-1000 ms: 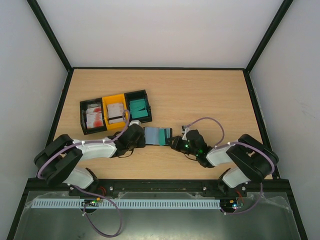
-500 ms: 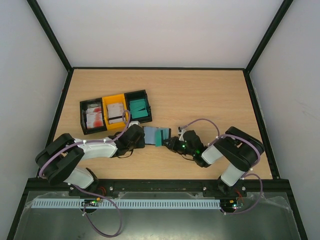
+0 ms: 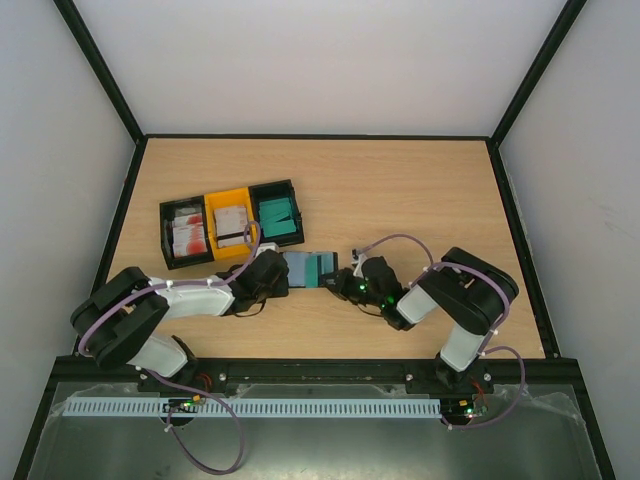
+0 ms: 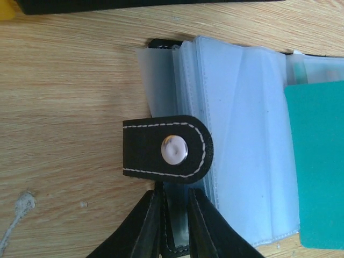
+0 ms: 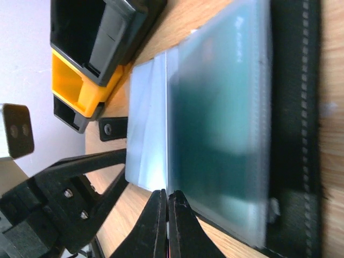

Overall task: Put the credit cards into the card holder
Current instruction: Insert the credit card into the card holder.

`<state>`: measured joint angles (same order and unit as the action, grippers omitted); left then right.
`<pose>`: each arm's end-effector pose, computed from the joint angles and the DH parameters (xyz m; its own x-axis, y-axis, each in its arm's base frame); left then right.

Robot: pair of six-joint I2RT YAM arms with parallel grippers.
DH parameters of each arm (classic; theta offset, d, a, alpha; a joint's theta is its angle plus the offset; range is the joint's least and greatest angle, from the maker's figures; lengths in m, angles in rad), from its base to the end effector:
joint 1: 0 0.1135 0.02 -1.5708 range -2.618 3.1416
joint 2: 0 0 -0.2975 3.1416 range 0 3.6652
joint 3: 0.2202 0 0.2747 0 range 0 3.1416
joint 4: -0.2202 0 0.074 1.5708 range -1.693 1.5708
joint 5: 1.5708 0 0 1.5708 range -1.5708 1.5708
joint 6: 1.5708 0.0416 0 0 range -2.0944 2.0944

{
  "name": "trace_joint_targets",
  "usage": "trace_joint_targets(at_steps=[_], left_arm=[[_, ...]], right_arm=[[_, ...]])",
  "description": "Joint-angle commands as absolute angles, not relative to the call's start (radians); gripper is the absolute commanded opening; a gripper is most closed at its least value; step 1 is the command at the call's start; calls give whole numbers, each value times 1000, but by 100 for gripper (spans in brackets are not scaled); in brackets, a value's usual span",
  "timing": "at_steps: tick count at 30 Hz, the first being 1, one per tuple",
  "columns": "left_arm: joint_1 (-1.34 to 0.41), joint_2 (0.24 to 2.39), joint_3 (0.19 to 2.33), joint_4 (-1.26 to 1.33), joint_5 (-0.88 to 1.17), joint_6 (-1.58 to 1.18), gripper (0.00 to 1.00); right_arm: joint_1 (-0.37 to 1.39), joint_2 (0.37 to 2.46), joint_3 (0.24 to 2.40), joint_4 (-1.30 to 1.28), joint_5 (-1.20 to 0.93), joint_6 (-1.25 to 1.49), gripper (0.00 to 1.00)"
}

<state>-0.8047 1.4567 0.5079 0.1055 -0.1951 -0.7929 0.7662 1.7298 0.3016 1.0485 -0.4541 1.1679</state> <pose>0.1912 -0.1871 0.1404 -0.8033 -0.1730 -0.5698 0.0645 0.9259 -0.3721 0.1805 0.1990 0.1091 -0.9480 0.2350 -0.2146 -0.1137 0.3795 0.9182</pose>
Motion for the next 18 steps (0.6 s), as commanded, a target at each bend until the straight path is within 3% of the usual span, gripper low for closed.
trace_joint_targets(at_steps=[1,18], left_arm=[[-810,1470,489,95,-216,-787,18],[-810,1435,479,61,-242,-782,16]], right_arm=[[775,1747,353,1034,-456,1178,2],[773,1789,415,892,-349,1103,2]])
